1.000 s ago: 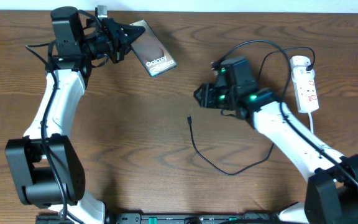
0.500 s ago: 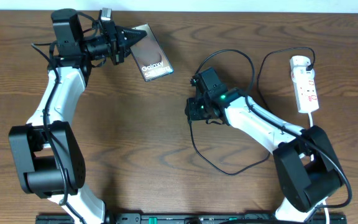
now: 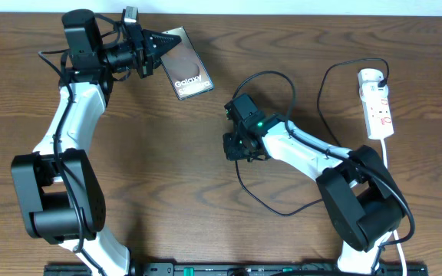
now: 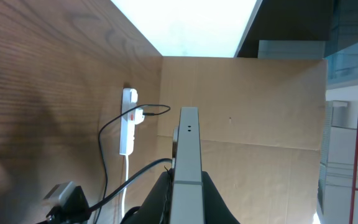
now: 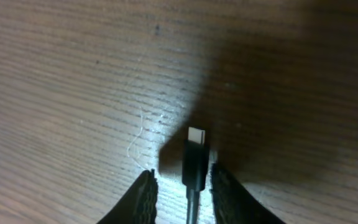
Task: Plug charger to phone and switch on socket
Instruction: 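Move the right gripper down over the cable's USB-C plug, then close the right gripper on the USB-C plug and lift it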
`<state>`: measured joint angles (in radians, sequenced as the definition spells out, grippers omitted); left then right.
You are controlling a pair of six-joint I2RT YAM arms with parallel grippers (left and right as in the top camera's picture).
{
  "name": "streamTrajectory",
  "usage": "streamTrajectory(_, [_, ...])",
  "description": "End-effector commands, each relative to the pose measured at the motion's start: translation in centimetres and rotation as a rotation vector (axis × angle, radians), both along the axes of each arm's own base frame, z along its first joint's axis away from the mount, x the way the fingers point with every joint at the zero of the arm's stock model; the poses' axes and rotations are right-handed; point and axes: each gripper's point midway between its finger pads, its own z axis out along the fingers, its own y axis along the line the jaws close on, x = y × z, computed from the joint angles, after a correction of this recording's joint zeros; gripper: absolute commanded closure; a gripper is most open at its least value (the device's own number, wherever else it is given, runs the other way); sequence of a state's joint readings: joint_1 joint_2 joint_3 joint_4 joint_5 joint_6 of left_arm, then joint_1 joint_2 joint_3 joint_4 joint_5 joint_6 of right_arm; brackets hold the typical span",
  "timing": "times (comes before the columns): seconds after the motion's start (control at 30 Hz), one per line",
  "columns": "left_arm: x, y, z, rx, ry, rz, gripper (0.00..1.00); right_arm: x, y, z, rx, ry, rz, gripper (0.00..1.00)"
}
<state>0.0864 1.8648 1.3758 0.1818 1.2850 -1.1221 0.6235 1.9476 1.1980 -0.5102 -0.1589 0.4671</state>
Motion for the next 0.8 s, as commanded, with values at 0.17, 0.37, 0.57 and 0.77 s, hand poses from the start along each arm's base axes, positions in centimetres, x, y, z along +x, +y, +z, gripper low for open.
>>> streamTrajectory(0.17, [-0.3, 0.0, 0.7, -0.016, -0.018, -0.036, 0.93, -0.1, -0.1, -1.4, -0.048, 0.017, -0.038, 0.85])
streamTrajectory(0.37, [-0.5, -0.1, 0.7, -0.020, -0.018, -0.046, 0.93, 1.5, -1.1, -0.9, -0.112, -0.047, -0.100, 0.99])
streamTrajectory(0.57, [-0.6, -0.2, 0.8, -0.023, -0.018, -0.054, 0.93, 4.7, -4.1, 2.0, -0.313, -0.185, -0.131, 0.99])
streamTrajectory(0.77, [-0.6, -0.2, 0.8, -0.023, -0.018, -0.056, 0.93, 5.6, -4.8, 2.6, -0.395, -0.244, -0.079, 0.99])
